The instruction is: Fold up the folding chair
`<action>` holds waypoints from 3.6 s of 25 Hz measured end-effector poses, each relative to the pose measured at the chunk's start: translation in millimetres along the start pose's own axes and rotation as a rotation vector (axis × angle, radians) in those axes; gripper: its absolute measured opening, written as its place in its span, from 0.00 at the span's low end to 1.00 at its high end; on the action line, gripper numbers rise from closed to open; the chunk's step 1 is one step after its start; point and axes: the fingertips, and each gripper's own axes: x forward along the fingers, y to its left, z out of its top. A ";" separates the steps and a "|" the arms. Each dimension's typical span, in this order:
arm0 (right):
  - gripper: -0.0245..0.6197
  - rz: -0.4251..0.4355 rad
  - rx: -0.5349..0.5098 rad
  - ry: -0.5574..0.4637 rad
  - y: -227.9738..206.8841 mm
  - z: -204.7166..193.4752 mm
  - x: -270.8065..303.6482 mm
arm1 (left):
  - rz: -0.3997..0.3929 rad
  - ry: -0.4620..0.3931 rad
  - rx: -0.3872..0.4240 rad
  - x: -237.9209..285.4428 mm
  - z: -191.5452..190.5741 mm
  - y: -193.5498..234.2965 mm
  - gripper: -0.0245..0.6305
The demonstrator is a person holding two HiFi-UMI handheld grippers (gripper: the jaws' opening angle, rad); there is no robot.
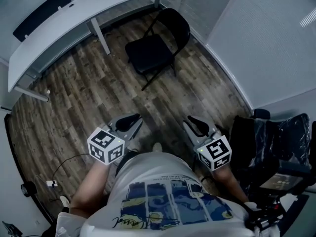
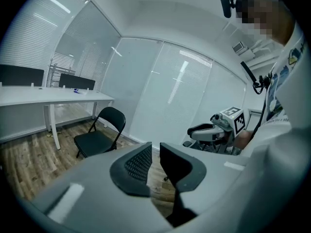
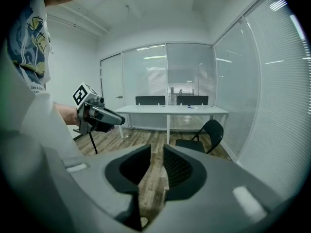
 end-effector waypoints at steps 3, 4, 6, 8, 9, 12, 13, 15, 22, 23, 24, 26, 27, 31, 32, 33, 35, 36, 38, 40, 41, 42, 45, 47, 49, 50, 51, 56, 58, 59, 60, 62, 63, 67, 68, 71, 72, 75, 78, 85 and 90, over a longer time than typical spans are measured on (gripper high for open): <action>0.15 0.020 0.005 0.004 -13.2 -9.6 -5.0 | 0.026 -0.010 -0.007 11.7 1.0 -5.4 0.13; 0.15 0.026 0.007 0.006 -17.0 -13.3 -5.9 | 0.035 -0.015 -0.012 15.1 1.4 -5.9 0.13; 0.15 0.034 0.013 0.012 -24.4 -19.8 -6.8 | 0.053 -0.023 -0.025 21.4 2.5 -5.0 0.13; 0.15 0.037 0.020 0.014 -29.5 -23.9 -7.4 | 0.067 -0.026 -0.034 25.9 3.9 -3.2 0.13; 0.15 0.036 0.025 0.014 -31.0 -25.7 -7.9 | 0.072 -0.025 -0.035 27.0 4.0 -2.7 0.13; 0.15 0.029 0.049 0.013 -35.9 -31.7 -8.0 | 0.072 -0.019 -0.040 30.5 3.3 -3.0 0.13; 0.15 0.030 0.054 0.014 -37.8 -33.0 -7.3 | 0.070 -0.018 -0.042 32.8 3.7 -3.2 0.13; 0.15 0.032 0.054 0.013 -40.5 -32.8 -4.9 | 0.068 -0.016 -0.043 37.6 5.2 -1.8 0.13; 0.15 0.014 0.064 0.036 -49.0 -26.0 9.1 | 0.060 -0.029 -0.065 52.9 16.9 20.2 0.13; 0.15 0.006 0.059 0.037 -50.5 -22.5 9.8 | 0.055 -0.038 -0.066 53.9 20.1 22.5 0.13; 0.15 -0.002 0.053 0.038 -53.7 -19.3 11.4 | 0.049 -0.048 -0.068 55.7 23.6 25.1 0.13; 0.15 -0.015 0.051 0.041 -67.2 -15.8 19.9 | 0.041 -0.060 -0.068 66.0 30.8 33.6 0.13; 0.15 -0.018 0.051 0.042 -75.7 -14.8 26.0 | 0.041 -0.060 -0.067 73.7 33.7 38.9 0.13; 0.15 -0.017 0.043 0.040 -99.3 -4.5 52.1 | 0.042 -0.058 -0.064 95.7 42.3 62.6 0.13; 0.15 -0.015 0.039 0.039 -103.3 0.1 59.1 | 0.042 -0.059 -0.068 98.4 44.6 69.4 0.13; 0.15 -0.011 0.034 0.039 -107.4 5.2 66.3 | 0.042 -0.060 -0.074 100.7 47.5 76.3 0.13; 0.15 -0.003 0.023 0.044 -115.3 15.5 81.6 | 0.046 -0.065 -0.083 103.9 53.6 91.1 0.13; 0.15 0.003 0.018 0.048 -118.6 20.0 89.2 | 0.052 -0.067 -0.086 104.7 55.9 98.8 0.13; 0.15 0.014 0.010 0.054 -123.8 27.4 103.9 | 0.065 -0.067 -0.092 105.7 58.6 114.3 0.13; 0.15 0.023 0.002 0.058 -127.7 34.1 118.6 | 0.077 -0.066 -0.094 106.7 61.5 129.6 0.13; 0.15 0.029 -0.002 0.060 -129.1 37.6 125.9 | 0.082 -0.066 -0.096 106.8 63.0 136.4 0.13; 0.15 0.038 -0.007 0.064 -130.0 41.5 133.2 | 0.088 -0.068 -0.099 106.3 64.5 142.6 0.13; 0.15 0.058 -0.021 0.071 -132.3 55.2 154.1 | 0.102 -0.069 -0.107 102.9 68.7 160.4 0.13; 0.15 0.062 -0.029 0.071 -135.5 64.3 168.0 | 0.109 -0.067 -0.108 101.6 71.0 173.3 0.13; 0.15 0.062 -0.034 0.066 -139.4 71.2 179.9 | 0.111 -0.065 -0.107 102.0 72.1 184.9 0.13; 0.15 0.059 -0.035 0.062 -141.0 73.7 184.6 | 0.112 -0.063 -0.103 102.0 72.3 190.2 0.13; 0.15 0.054 -0.035 0.058 -142.3 75.9 188.6 | 0.112 -0.061 -0.099 101.7 72.7 195.6 0.13; 0.15 0.032 -0.055 0.073 -149.4 86.3 202.0 | 0.110 -0.067 -0.099 100.6 81.4 215.0 0.13; 0.15 0.025 -0.057 0.074 -156.5 87.5 202.2 | 0.109 -0.073 -0.099 105.0 84.5 216.3 0.13; 0.15 0.020 -0.055 0.073 -160.5 86.5 201.7 | 0.108 -0.076 -0.099 108.1 85.1 215.7 0.13; 0.16 0.016 -0.054 0.071 -164.2 85.5 201.5 | 0.106 -0.078 -0.099 111.3 85.4 214.8 0.13; 0.16 0.014 -0.058 0.070 -170.4 84.9 204.4 | 0.105 -0.081 -0.102 115.9 85.1 215.3 0.13; 0.16 0.017 -0.062 0.071 -173.0 85.4 207.4 | 0.108 -0.081 -0.104 117.3 84.7 217.4 0.13; 0.18 0.027 -0.075 0.083 -186.9 89.9 217.5 | 0.136 -0.072 -0.114 124.6 86.5 230.4 0.13; 0.18 0.028 -0.075 0.088 -192.8 90.6 219.6 | 0.142 -0.073 -0.115 127.8 89.0 232.6 0.13; 0.20 0.033 -0.057 0.098 -210.5 91.6 229.6 | 0.152 -0.072 -0.118 138.9 94.3 240.3 0.15; 0.20 0.034 -0.053 0.097 -215.8 92.4 233.5 | 0.157 -0.069 -0.120 142.9 94.6 243.7 0.16; 0.20 0.037 -0.055 0.096 -233.3 96.0 243.1 | 0.170 -0.065 -0.136 154.5 95.5 252.1 0.18; 0.20 0.036 -0.053 0.100 -254.8 103.1 253.8 | 0.182 -0.057 -0.151 165.5 98.9 263.4 0.19; 0.20 0.029 -0.043 0.135 -311.8 104.4 291.5 | 0.209 -0.029 -0.189 203.5 102.7 299.7 0.22; 0.21 0.035 -0.021 0.169 -355.2 95.3 321.3 | 0.233 -0.016 -0.205 239.5 104.7 323.0 0.24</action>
